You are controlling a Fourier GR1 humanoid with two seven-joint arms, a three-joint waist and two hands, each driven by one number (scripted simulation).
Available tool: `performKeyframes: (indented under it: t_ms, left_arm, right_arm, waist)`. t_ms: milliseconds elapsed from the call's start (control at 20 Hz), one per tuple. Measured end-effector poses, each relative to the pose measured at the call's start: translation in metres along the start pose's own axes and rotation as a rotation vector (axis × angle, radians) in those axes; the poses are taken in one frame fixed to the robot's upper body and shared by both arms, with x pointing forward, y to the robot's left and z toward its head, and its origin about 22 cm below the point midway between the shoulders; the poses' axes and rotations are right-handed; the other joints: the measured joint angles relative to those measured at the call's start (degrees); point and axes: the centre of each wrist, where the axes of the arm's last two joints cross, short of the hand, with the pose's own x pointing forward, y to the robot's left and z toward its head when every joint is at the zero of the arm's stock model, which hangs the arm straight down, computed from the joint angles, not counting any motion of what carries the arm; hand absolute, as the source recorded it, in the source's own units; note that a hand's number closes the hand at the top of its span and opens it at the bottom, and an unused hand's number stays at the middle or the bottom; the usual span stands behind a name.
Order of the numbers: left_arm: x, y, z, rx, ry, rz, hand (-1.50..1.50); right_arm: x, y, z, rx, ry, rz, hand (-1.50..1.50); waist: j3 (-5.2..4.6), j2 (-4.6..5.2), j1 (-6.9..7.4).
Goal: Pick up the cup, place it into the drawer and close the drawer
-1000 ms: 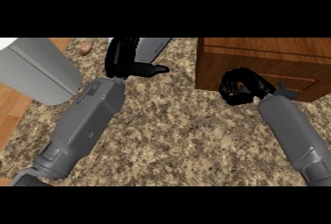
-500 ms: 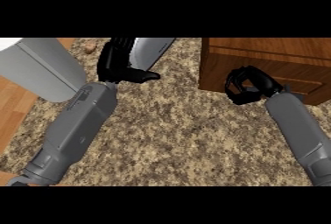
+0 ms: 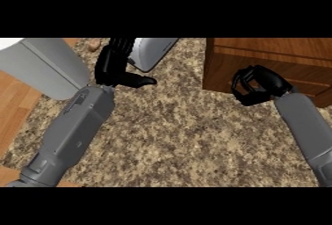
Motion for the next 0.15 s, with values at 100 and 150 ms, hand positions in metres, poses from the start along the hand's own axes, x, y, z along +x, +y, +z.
performKeyframes:
  t_ms: [100, 150]
  left_arm:
    - [0.0003, 0.0016, 0.0012, -0.005, 0.002, 0.006, -1.50]
    - [-0.0002, 0.0034, 0.0028, -0.005, 0.003, 0.006, -1.50]
  right_arm:
    - [-0.0004, -0.0025, 0.0027, 0.007, -0.002, -0.013, 1.50]
    - [-0.0005, -0.0036, 0.0039, 0.010, -0.004, -0.019, 1.50]
  waist:
    - [0.06, 0.09, 0.29]
    - [0.09, 0.16, 0.41]
